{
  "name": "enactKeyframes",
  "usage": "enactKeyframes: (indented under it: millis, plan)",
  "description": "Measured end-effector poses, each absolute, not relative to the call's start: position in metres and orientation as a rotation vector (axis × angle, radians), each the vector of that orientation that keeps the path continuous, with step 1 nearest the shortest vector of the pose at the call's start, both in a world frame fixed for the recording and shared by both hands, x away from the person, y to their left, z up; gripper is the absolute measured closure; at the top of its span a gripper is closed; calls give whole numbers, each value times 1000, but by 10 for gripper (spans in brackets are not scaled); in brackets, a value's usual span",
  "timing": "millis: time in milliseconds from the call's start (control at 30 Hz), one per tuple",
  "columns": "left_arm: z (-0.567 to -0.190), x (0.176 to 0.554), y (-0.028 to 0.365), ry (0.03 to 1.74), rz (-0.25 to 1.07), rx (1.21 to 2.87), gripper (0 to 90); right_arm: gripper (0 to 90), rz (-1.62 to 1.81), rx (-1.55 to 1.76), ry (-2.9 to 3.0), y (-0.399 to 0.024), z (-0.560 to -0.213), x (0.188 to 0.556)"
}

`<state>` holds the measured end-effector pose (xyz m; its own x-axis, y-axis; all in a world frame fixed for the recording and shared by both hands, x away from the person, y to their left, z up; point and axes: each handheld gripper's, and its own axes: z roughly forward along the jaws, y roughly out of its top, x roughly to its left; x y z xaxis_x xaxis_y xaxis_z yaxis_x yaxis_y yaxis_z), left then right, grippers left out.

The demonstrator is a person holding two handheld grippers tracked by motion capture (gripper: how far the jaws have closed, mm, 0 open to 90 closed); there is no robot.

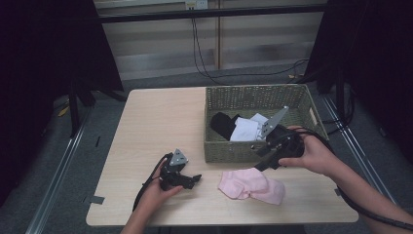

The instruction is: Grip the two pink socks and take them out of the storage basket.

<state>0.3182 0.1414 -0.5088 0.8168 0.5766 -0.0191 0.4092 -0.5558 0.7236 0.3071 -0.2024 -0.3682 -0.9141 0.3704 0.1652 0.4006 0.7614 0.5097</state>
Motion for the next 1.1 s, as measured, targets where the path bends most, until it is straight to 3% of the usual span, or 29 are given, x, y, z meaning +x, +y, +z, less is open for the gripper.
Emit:
enactKeyframes:
  millis: [500,1100]
  plan:
    - [-509,318,141,720,283,2237,159,354,-833,-702,-2923,-216,-401,302]
    - [-509,318,141,721,283,2235,159,313,-861,-745,-2924,-225,-451,295]
